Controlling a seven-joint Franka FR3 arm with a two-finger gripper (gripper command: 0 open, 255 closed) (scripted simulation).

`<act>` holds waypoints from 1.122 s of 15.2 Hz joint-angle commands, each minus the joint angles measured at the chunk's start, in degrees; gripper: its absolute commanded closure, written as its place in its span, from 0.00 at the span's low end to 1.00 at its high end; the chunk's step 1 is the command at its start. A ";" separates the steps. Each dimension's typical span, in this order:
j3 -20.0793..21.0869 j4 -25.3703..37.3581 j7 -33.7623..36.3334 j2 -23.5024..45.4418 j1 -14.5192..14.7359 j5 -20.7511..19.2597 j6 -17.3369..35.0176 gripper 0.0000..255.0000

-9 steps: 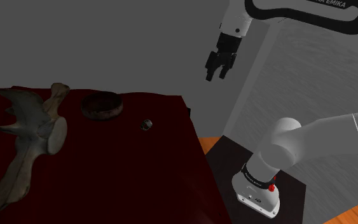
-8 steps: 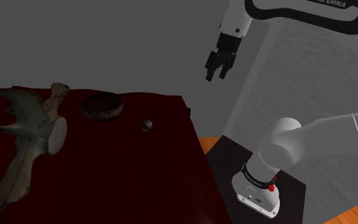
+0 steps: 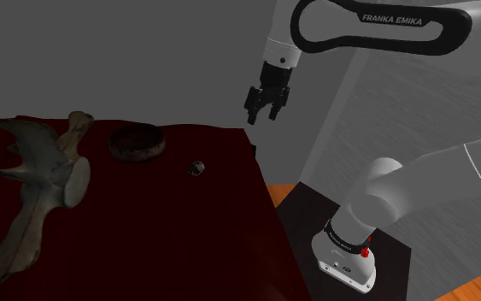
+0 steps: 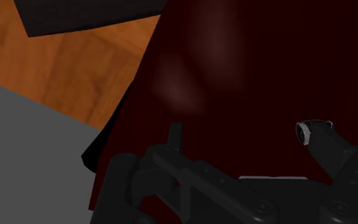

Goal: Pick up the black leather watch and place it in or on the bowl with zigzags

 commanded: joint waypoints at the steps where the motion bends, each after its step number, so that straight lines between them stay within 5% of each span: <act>1: 2.13 -0.95 2.14 2.36 0.28 0.58 3.59 0.00; 9: 10.51 1.58 11.78 15.81 0.60 -0.03 15.10 0.00; 17: 16.93 8.66 23.34 32.18 0.70 -6.73 23.56 0.00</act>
